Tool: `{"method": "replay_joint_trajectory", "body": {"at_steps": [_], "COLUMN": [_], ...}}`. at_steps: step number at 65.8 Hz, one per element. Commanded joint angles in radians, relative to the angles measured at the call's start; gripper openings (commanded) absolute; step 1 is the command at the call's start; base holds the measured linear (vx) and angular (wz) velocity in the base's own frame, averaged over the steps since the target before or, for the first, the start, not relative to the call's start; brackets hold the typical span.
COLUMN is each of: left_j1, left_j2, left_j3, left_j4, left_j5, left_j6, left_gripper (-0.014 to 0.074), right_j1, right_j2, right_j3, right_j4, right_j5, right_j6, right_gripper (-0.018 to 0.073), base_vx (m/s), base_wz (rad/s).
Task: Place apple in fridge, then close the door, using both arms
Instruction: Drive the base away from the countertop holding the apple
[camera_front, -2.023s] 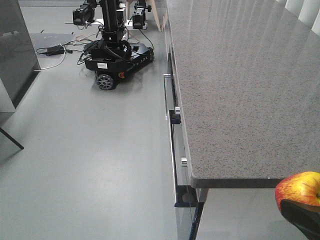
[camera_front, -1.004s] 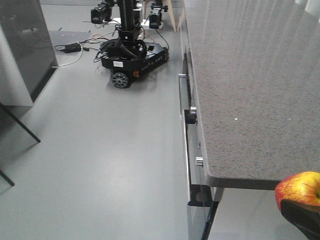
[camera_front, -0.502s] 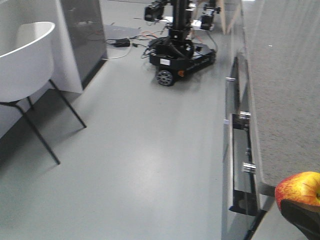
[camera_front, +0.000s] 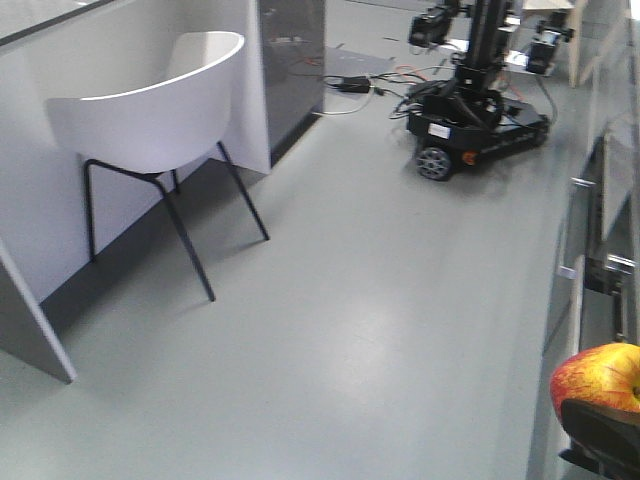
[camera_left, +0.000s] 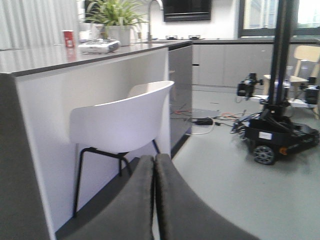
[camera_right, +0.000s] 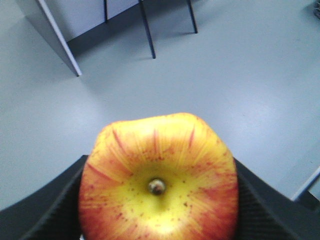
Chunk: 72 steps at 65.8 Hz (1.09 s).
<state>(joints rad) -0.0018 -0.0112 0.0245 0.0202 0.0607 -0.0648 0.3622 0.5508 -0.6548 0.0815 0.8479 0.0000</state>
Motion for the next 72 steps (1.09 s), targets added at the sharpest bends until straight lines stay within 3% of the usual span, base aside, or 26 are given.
{"method": "replay_joint_trajectory", "body": {"at_steps": [1, 72], "left_j1": [0.002, 0.002], "left_j2": [-0.017, -0.017], "left_j3": [0.028, 0.028], "left_j4": [0.000, 0.000], "left_j5": [-0.071, -0.071], "left_j6": [0.000, 0.000], "left_gripper": [-0.0006, -0.0006], "right_j1": [-0.002, -0.002], "right_j2": [0.002, 0.002], "right_j3": [-0.025, -0.025], "right_j4": [0.002, 0.002], "right_j5": [-0.066, -0.066], "right_j6": [0.000, 0.000], "right_gripper": [0.0344, 0.0344], "base_vx": [0.01, 0.01], "base_wz": [0.40, 0.36]}}
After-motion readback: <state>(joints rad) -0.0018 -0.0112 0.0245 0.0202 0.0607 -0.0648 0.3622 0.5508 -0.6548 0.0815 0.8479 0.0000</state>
